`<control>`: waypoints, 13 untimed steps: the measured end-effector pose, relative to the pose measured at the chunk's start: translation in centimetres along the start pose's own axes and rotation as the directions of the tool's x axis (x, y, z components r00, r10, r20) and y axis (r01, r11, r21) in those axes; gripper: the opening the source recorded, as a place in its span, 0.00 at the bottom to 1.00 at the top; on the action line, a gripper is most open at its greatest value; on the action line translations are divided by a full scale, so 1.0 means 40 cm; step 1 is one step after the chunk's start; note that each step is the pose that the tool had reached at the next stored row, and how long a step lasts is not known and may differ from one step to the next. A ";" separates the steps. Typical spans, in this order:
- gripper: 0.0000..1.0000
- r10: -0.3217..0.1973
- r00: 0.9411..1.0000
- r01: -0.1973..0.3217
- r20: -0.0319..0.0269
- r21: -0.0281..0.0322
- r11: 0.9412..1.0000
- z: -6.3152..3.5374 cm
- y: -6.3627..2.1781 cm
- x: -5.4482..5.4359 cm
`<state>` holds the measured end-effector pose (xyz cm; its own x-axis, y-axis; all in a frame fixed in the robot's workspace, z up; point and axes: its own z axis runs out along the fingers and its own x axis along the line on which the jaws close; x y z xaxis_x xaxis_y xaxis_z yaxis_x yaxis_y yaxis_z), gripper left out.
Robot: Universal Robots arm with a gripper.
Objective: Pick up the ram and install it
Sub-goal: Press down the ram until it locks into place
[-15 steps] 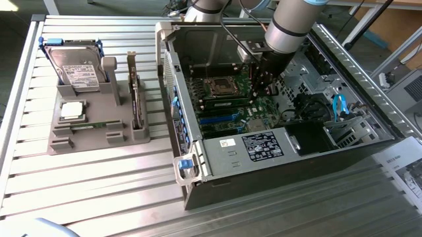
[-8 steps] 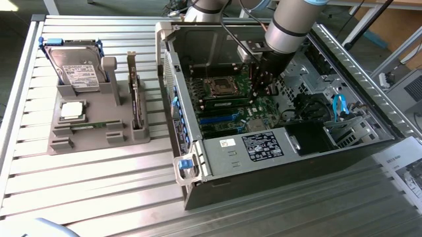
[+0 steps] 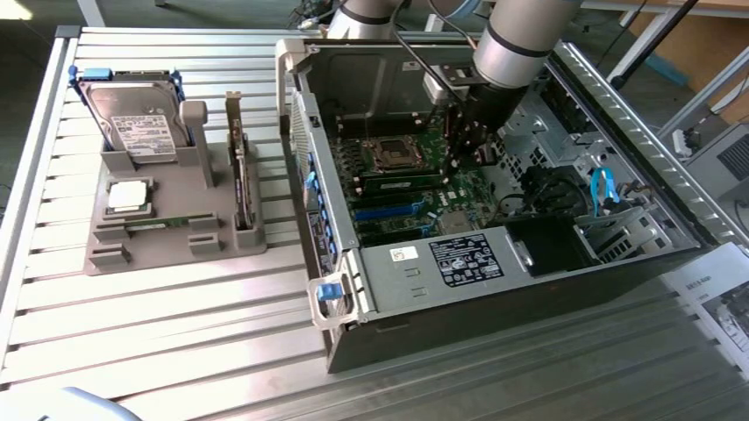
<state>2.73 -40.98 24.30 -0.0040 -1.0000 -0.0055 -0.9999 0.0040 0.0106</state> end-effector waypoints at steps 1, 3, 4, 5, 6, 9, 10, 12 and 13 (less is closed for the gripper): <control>0.10 0.000 1.000 0.000 0.000 0.000 1.000 -0.003 0.000 0.000; 0.10 0.000 1.000 0.000 0.000 0.000 1.000 -0.007 0.000 0.000; 0.10 0.000 1.000 0.000 0.000 0.000 1.000 -0.010 0.000 0.000; 0.10 0.000 1.000 0.000 0.000 0.000 1.000 -0.012 0.000 0.000; 0.10 0.000 1.000 0.000 0.000 0.000 1.000 -0.013 0.000 0.000; 0.10 0.000 1.000 0.000 0.000 0.000 1.000 -0.020 0.000 0.000; 0.10 0.000 1.000 0.000 0.000 0.000 1.000 -0.022 0.000 0.000; 0.10 0.000 1.000 0.000 0.000 0.000 1.000 -0.027 0.000 0.000; 0.10 0.000 1.000 0.000 0.000 -0.001 1.000 -0.029 0.000 0.000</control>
<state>2.73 -40.98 25.46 -0.0040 -1.0000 -0.0054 -0.9999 0.0040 0.0111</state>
